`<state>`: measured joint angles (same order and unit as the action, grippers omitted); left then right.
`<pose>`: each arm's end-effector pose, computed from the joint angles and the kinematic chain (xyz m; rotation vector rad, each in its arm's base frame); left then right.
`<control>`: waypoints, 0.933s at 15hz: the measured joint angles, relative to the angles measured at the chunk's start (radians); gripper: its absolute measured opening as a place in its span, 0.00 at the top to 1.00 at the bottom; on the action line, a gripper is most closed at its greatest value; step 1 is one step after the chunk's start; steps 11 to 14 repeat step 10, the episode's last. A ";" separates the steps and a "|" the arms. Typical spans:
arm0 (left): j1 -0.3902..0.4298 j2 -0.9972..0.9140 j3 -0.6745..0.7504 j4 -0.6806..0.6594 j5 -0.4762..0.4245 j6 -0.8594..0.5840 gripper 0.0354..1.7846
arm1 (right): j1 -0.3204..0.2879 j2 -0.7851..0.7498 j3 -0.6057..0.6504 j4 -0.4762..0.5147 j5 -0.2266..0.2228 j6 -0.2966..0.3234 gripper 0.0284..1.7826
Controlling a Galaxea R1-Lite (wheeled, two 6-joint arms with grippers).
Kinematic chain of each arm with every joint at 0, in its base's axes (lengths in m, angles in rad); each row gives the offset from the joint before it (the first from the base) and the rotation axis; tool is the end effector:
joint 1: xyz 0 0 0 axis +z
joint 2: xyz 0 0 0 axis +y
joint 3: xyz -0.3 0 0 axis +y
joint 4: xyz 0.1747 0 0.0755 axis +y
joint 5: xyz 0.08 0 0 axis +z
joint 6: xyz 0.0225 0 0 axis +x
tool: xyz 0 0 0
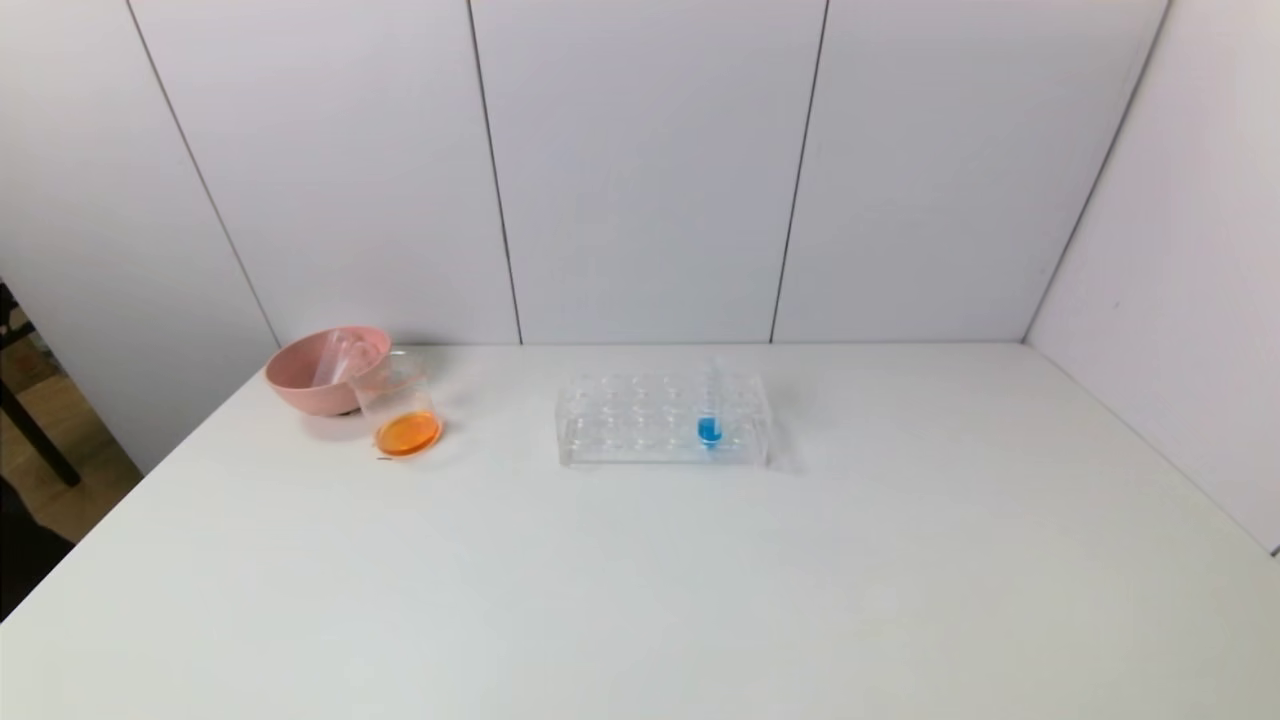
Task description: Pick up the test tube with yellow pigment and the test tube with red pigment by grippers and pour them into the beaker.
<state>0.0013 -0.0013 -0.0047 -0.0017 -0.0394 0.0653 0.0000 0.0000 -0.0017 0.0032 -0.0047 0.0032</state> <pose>-0.0233 -0.0009 0.0769 0.0654 -0.0089 -0.0378 -0.0229 -0.0001 0.0756 0.0032 0.0015 -0.0047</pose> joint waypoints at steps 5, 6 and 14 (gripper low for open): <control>0.000 0.000 0.000 0.000 0.000 0.000 0.01 | 0.000 0.000 0.000 -0.001 0.000 -0.004 0.95; 0.000 0.000 0.000 0.000 0.001 0.000 0.01 | 0.000 0.000 0.000 -0.001 0.000 -0.004 0.95; 0.000 0.000 0.000 0.000 0.001 0.000 0.01 | 0.000 0.000 0.000 -0.001 0.000 -0.003 0.95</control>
